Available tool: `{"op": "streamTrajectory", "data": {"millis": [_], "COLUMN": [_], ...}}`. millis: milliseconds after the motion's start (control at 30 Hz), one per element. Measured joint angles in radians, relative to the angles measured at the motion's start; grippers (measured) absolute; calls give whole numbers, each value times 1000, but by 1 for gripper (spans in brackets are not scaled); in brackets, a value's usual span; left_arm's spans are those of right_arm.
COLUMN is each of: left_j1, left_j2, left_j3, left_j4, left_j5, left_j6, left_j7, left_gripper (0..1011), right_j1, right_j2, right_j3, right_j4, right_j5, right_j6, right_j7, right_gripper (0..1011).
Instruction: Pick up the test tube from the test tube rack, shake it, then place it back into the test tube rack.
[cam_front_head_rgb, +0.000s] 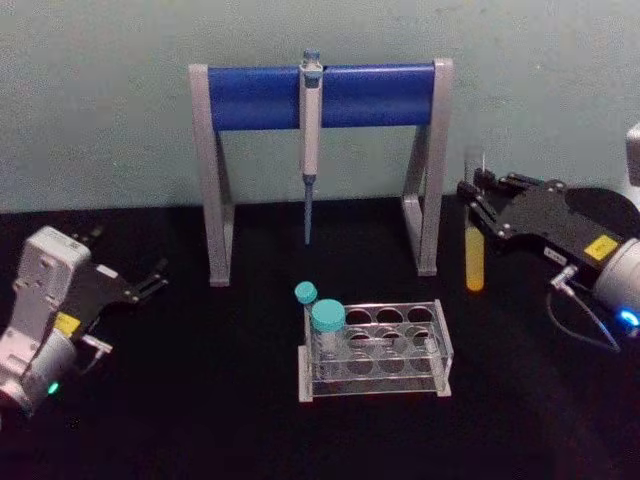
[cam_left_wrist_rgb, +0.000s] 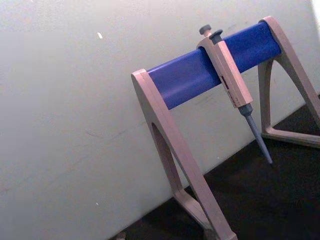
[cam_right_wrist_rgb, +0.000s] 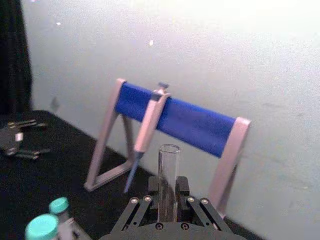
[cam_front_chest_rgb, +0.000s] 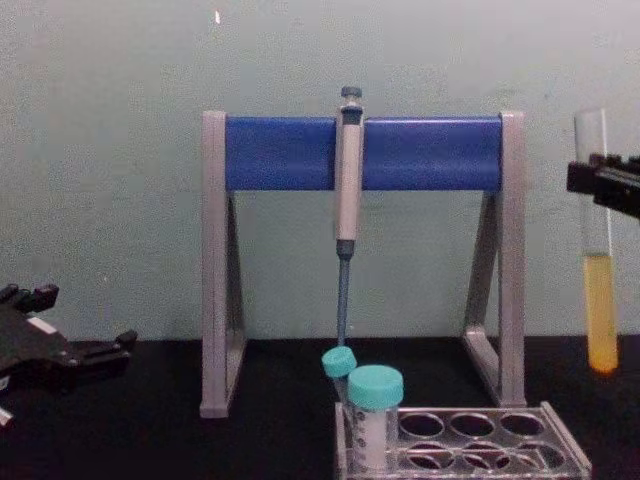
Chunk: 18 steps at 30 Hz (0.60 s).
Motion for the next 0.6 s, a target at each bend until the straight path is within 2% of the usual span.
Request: {"op": "streamTrajectory", "data": {"millis": [133,200,300,433,567,600], "left_j1": [0,0,0,0,0,0], "left_j2": [0,0,0,0,0,0], "left_j3": [0,0,0,0,0,0], "left_j4": [0,0,0,0,0,0], "left_j5": [0,0,0,0,0,0], "left_j6": [0,0,0,0,0,0], "left_j7": [0,0,0,0,0,0], "left_gripper": [1001,1001,1001,1001,1001,1001], "right_j1": [21,25,45,63,76,83], "right_j2": [-41,-47,-81,-112,-134,-140], "right_j3": [-4,-5,-13,-17,-19,-23], "right_j4": [20,24,53,84,110,121], "right_j5": [-36,-39,-42,-19,22,44], "right_j6": [-12,-14,-24,-36,-49,-55], "right_j7": [-29,-30,-17,25,78,107], "right_gripper": [229,229,229,229,229,229]}}
